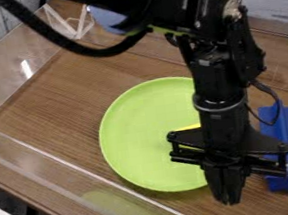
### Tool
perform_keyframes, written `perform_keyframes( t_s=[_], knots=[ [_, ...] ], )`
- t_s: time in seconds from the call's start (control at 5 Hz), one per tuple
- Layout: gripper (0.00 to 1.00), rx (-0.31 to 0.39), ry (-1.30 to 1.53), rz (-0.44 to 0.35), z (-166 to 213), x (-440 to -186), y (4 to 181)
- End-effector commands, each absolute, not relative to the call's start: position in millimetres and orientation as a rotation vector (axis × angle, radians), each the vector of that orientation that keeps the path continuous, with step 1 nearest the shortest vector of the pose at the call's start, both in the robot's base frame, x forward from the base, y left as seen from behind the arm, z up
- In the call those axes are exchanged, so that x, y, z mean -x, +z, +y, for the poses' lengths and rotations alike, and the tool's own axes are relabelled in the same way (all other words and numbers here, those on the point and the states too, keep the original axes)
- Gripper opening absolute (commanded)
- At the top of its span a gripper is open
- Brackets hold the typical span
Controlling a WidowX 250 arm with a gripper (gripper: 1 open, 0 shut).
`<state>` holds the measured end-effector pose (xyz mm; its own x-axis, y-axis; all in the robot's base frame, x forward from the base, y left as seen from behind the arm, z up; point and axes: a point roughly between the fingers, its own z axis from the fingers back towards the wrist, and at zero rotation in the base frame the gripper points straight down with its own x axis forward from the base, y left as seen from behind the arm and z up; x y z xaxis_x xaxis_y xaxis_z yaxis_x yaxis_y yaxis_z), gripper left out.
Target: Remove the blue object from inside the green plate and put it on the table
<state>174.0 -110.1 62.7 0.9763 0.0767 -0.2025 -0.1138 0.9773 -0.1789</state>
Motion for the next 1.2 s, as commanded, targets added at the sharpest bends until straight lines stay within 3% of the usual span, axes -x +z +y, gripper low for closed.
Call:
perform_keyframes(
  t_s=[0.0, 0.2, 0.4, 0.6, 0.8, 1.0],
  knots=[
    [0.0, 0.202, 0.09, 0.156, -111.4, -175.7, 72.4],
    [0.0, 0.198, 0.096, 0.157, -111.2, -175.3, 72.4],
    [1.0, 0.195, 0.102, 0.158, -111.0, -175.5, 72.4],
    [1.0, 0.191, 0.111, 0.157, -111.0, -175.8, 72.8],
    [0.0, 0.188, 0.117, 0.156, -110.1, -176.4, 72.8],
    [0.0, 0.185, 0.124, 0.155, -109.3, -176.8, 72.7]
  ],
)
